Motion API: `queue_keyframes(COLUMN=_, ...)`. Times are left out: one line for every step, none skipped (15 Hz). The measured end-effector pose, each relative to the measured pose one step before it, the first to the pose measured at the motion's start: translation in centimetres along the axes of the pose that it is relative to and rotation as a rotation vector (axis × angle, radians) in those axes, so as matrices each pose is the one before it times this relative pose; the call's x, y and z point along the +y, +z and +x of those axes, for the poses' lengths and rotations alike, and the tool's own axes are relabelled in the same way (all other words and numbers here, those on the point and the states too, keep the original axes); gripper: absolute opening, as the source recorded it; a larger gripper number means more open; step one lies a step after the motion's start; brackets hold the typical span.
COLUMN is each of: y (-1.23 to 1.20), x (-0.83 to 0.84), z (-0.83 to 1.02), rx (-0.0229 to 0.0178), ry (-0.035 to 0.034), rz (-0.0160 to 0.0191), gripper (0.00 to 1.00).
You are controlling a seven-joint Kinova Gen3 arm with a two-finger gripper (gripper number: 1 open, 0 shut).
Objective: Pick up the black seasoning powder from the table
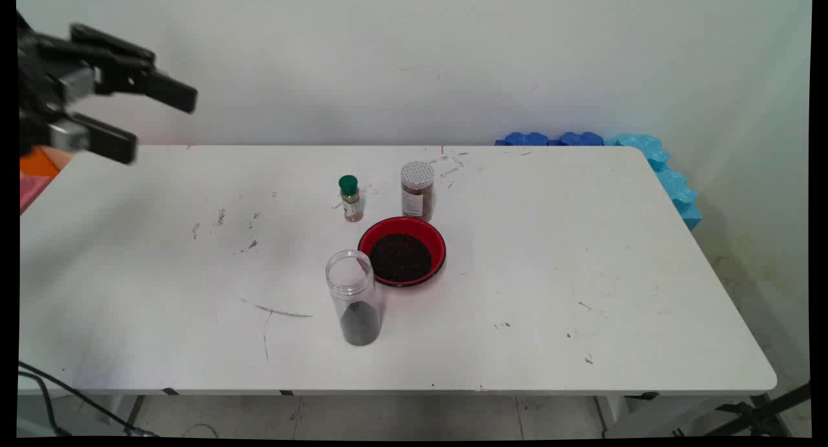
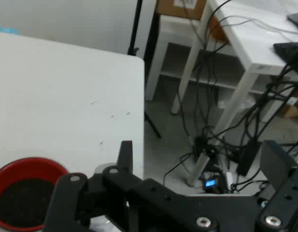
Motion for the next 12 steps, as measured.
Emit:
queue_keyframes(y=0.284, x=-0.348, z=-0.513, rx=-0.00628, ry=-0.00169, rz=0.00867, gripper=1.0)
queue_keyframes(y=0.281, x=-0.346, z=-0.514, rx=-0.00604, ry=-0.002, rz=0.00803, gripper=1.0)
queue_keyframes(y=0.381, x=-0.418, z=-0.671, rx=-0.00866, ry=-0.00242, rz=0.00994, gripper=1.0)
queue_keyframes(y=0.255, x=-0.298, z=-0.462, rx=-0.00561, ry=-0.00022, rz=0.00742, gripper=1.0)
queue_keyframes(y=0.368, x=-0.437, z=-0.723, rx=-0.00822, ry=0.00032, rz=0.01156, gripper=1.0)
queue_keyframes(y=0.26, x=-0.3, z=-0.474, rx=-0.00488, ry=0.00271, rz=0.00715, gripper=1.0)
queue_keyframes(y=0.432, x=-0.482, z=-0.72, rx=-0.00795, ry=0.00542, rz=0.0097, gripper=1.0)
queue_keyframes(y=0.499, x=-0.502, z=-0.849, rx=-0.00843, ry=0.01027, rz=0.00903, gripper=1.0)
queue_keyframes(y=0.509, x=-0.463, z=-0.825, rx=-0.00866, ry=0.01402, rz=0.00631, gripper=1.0)
queue_keyframes(y=0.47, x=-0.408, z=-0.689, rx=-0.00842, ry=0.01349, rz=0.00274, gripper=1.0)
queue_keyframes(y=0.499, x=-0.424, z=-0.78, rx=-0.00767, ry=0.01213, rz=0.00647, gripper=1.0)
queue_keyframes(y=0.486, x=-0.393, z=-0.722, rx=-0.00632, ry=0.01137, rz=0.00565, gripper=1.0)
